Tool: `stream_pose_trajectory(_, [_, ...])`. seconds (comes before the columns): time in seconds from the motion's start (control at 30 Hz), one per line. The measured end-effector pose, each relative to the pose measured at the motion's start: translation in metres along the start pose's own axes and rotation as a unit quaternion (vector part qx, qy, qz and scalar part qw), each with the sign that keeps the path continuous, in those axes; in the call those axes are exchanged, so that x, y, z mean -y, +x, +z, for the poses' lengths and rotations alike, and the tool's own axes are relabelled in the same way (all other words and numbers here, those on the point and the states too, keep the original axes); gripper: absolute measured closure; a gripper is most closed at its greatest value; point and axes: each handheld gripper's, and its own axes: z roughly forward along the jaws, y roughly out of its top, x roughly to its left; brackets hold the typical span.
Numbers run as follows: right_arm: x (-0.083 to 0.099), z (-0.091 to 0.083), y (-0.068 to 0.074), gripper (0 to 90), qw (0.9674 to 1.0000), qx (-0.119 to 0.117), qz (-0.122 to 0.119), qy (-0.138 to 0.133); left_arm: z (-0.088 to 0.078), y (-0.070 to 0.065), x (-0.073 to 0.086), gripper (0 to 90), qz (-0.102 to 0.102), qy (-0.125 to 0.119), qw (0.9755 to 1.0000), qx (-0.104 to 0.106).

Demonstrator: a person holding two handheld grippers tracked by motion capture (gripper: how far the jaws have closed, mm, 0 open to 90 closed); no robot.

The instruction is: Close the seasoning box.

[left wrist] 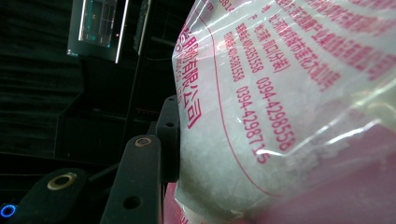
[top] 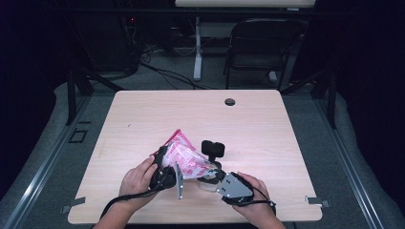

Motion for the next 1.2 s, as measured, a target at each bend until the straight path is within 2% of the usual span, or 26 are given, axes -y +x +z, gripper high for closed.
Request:
stream_pose_trajectory(0.23, [0.0006,0.0001,0.0004,90.0,1.0,-0.001,0.001,0.001,-0.0003,-0.0003,-0.0004,63.7,0.006,0.0,1.0,-0.008])
stream_pose_trajectory(0.73, [0.0015,-0.0002,0.0007,90.0,1.0,0.002,0.003,0.0,-0.001,-0.0002,-0.0017,63.9,0.01,0.001,0.9999,-0.005])
stream_pose_trajectory(1.2, [0.003,-0.0002,0.0009,90.0,1.0,0.003,0.003,-0.001,-0.0031,0.0013,-0.0037,64.0,0.029,0.002,0.9995,-0.012])
